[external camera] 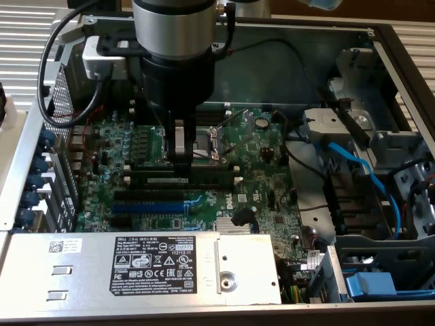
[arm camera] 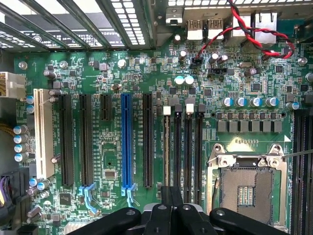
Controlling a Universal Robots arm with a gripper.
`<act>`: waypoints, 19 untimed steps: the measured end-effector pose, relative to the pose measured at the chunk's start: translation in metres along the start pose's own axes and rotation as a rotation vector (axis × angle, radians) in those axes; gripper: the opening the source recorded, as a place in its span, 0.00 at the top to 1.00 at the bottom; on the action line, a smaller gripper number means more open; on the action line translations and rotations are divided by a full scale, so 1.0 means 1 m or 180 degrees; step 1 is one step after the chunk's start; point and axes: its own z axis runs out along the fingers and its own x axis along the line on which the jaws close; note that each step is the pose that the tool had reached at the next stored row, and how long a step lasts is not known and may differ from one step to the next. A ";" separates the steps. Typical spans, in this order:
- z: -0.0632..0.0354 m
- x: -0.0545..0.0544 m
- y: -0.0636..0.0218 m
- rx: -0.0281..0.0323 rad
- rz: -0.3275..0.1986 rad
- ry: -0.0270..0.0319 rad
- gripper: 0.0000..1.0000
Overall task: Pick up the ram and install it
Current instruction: 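Press down the ram until it locks into place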
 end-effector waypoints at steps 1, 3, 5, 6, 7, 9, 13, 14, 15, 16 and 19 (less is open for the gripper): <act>0.0001 0.000 -0.0001 -0.0001 0.0000 -0.0001 0.89; 0.0001 0.000 -0.0004 -0.0004 0.0000 -0.0004 0.89; 0.0002 0.001 -0.0007 -0.0007 0.0000 -0.0005 0.89; 0.0002 0.001 -0.0009 -0.0008 0.0000 -0.0006 0.89; 0.0002 0.001 -0.0011 -0.0010 0.0000 -0.0008 0.89; 0.0003 0.001 -0.0018 -0.0013 0.0000 -0.0011 0.89; 0.0004 0.002 -0.0028 -0.0018 0.0000 -0.0018 0.89; 0.0005 0.002 -0.0029 -0.0020 0.0000 -0.0019 0.89; 0.0005 0.002 -0.0030 -0.0021 0.0000 -0.0021 0.89; 0.0005 0.002 -0.0031 -0.0023 0.0000 -0.0022 0.89; 0.0006 0.002 -0.0034 -0.0028 0.0000 -0.0026 0.89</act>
